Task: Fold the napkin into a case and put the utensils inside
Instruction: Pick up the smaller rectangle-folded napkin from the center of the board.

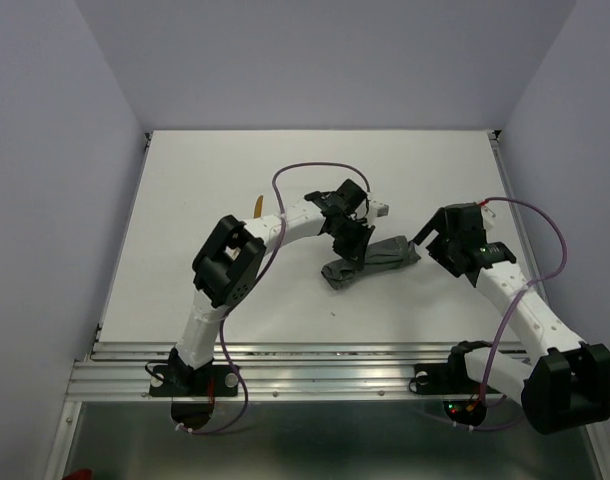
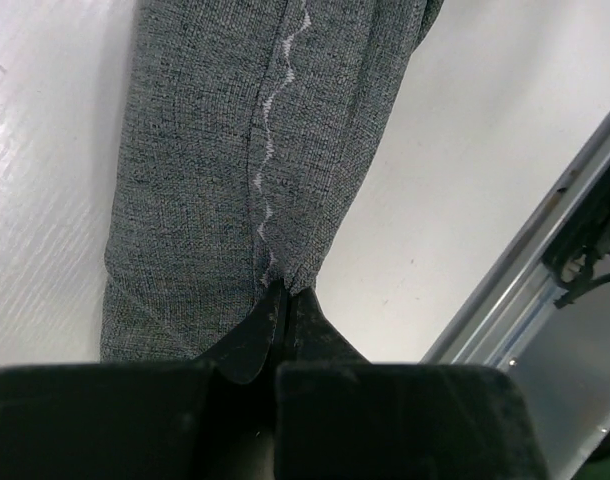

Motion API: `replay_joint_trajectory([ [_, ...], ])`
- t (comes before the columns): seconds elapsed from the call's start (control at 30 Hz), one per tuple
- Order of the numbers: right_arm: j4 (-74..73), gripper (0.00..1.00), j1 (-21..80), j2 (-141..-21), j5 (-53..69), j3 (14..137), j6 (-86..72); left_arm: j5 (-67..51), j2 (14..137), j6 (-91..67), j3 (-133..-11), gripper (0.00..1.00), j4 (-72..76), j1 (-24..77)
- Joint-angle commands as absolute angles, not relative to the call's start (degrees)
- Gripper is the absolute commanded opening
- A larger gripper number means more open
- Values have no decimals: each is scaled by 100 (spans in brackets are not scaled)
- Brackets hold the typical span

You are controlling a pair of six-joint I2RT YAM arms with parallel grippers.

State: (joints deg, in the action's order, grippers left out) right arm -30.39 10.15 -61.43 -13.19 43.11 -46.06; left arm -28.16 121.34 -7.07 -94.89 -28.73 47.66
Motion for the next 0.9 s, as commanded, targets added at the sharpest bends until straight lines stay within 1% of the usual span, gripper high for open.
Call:
replay_joint_trajectory([
  [0.0, -3058, 94, 984, -6003, -1433, 4324, -4641, -3708, 11953, -949, -9545, 0, -2654, 4641],
  [0.27, -3067, 94, 984, -5942, -1239, 4113, -4729, -4613, 11971, -1327, -9440, 0, -2303, 4395],
  [0.43, -3085, 95, 984, -5915, -1213, 4157, -4667, -5246, 11979, -1705, -9141, 0, -1864, 4184],
  [0.7, -3103, 95, 984, -5959, -1055, 4210, -4606, -6055, 11962, -2381, -8483, 0, -739, 3789],
  [0.87, -3111, 95, 984, -5950, -923, 4271, -4562, -6318, 12137, -2680, -8183, 0, -53, 3498],
])
